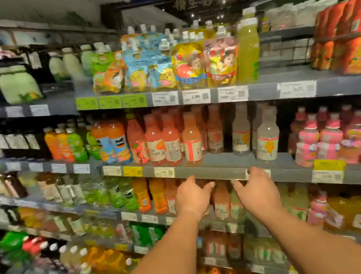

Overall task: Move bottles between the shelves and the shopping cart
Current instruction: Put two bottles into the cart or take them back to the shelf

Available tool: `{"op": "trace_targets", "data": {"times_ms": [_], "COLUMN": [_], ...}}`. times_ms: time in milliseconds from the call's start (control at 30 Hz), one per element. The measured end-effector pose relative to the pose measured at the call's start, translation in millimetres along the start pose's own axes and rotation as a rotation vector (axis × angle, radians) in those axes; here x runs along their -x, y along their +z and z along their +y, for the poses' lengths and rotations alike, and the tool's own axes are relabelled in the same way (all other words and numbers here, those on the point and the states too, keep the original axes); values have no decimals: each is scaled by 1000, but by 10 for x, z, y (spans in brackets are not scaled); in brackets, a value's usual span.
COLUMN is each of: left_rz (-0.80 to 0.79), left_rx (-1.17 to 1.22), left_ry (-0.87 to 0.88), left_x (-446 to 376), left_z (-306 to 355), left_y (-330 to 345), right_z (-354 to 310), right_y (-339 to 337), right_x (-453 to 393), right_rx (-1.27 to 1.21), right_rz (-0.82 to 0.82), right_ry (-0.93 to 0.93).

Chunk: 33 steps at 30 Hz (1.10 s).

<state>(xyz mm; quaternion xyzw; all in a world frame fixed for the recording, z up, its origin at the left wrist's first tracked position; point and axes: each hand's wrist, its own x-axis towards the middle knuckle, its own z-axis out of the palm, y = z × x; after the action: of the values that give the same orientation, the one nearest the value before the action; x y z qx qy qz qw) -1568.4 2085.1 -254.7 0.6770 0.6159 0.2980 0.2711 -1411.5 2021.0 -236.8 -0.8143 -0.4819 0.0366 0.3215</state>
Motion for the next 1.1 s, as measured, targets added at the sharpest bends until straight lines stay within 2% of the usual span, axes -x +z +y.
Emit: {"op": "trace_targets", "data": {"times_ms": [233,500,700,933,1033,1100], "left_rz": [157,385,494,618,640,668], "left_rx": [-48,-26,18,-13,3,-5], "left_ry": [-297,-512,-645,-807,-877,-902], "left_x": [280,593,489,-71,-350,-519], "left_z": [-1755,-3164,-4112,-5041,-5398,-5630], "left_y": [-1628,-2969,-3737,-4715,-5122,-5341], "right_z": [-1657,-3249,-4220,-5631,-6297,-6641], "right_y": [1174,2179,3073,4126,4443,4684], "right_x": [1122,1995,2266,2230,2149,2127], "right_rx": [-71,-119,-209,-310,-280,-323], "right_rz": [-250,-457,-587,-774,-684,-748], "right_ry": [-226,-423,-508,-589,-723,-833]}}
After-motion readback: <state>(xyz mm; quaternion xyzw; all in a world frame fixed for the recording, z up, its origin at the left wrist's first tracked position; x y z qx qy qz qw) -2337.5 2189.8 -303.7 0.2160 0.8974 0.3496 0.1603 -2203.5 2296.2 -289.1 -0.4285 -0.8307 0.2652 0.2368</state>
